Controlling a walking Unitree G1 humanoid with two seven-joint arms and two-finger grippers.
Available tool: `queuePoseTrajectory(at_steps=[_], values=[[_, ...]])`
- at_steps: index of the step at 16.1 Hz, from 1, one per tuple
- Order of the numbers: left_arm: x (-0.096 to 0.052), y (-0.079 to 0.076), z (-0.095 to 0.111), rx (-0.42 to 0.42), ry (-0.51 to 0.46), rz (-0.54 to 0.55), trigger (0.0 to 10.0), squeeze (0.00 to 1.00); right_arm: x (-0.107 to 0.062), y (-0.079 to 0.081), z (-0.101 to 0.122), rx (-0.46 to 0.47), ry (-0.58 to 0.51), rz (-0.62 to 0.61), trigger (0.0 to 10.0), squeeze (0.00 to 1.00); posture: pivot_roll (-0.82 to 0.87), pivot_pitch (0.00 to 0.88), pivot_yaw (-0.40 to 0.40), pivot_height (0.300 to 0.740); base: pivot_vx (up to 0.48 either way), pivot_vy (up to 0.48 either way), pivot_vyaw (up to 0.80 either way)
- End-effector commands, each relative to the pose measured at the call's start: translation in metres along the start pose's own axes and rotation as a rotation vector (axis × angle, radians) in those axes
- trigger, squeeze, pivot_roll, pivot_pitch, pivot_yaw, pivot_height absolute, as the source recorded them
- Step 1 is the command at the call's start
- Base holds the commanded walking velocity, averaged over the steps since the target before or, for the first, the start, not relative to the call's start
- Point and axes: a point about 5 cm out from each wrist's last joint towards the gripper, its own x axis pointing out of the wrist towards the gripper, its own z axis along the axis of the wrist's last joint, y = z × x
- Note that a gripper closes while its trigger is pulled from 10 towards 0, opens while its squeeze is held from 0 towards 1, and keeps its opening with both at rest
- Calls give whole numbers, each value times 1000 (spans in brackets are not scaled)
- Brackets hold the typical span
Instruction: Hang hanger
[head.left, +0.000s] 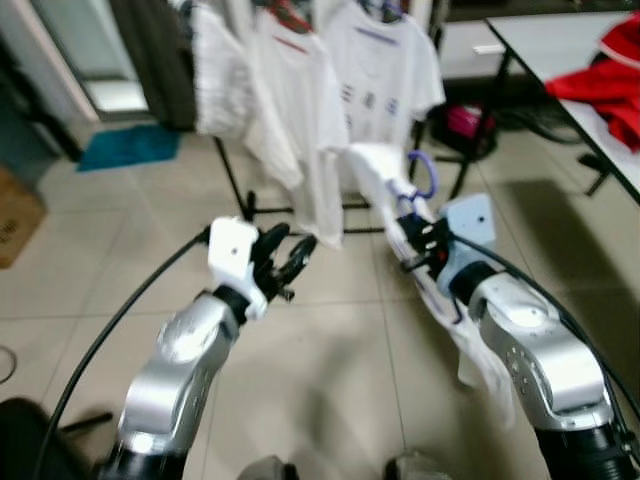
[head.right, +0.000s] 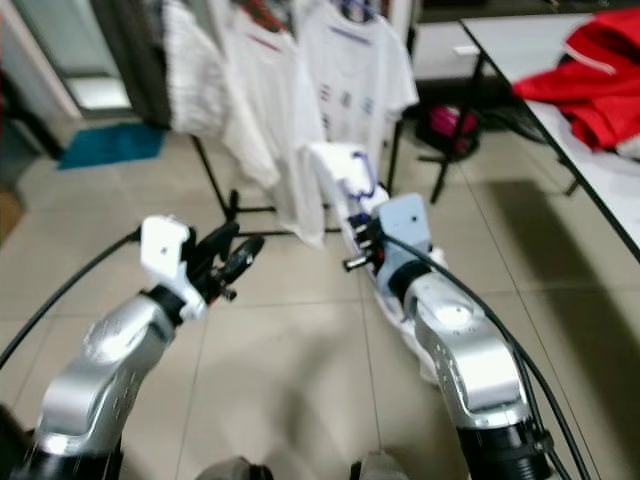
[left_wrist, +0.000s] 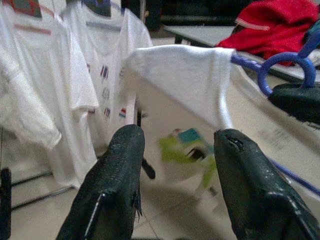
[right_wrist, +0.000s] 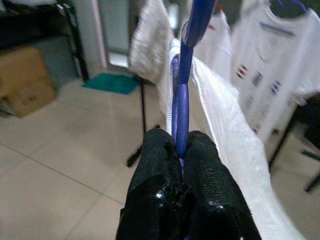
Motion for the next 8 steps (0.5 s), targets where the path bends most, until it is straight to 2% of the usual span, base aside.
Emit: queuePoseTrajectory(at_steps=[1, 2, 3, 4, 6, 8], values=[[7, -1, -2, 10, 27, -28, 10000, 1000, 0, 5, 13, 3, -62, 48, 10000, 0, -158, 93, 95, 740, 0, 0, 0], [16, -1, -2, -3, 27, -48, 10000, 1000, 1, 8, 16, 5, -70, 79, 10000, 0, -163, 92, 96, 740, 0, 0, 0], [20, -1, -2, -5, 28, -54, 10000, 620, 2, 9, 17, 3, -73, 92, 10000, 0, -163, 92, 96, 740, 0, 0, 0], [25, -1, -2, 5, 31, -56, 10000, 0, 2, 12, 19, 7, -79, 114, 10000, 0, -166, 91, 98, 740, 0, 0, 0], [39, 2, -1, 19, 23, -59, 10000, 0, 1, 19, 23, 15, -98, 176, 10000, 0, -171, 91, 100, 740, 0, 0, 0], [47, -3, 4, 2, -8, -98, 10000, 0, 0, 23, 24, 19, -105, 201, 10000, 0, -173, 91, 100, 740, 0, 0, 0]])
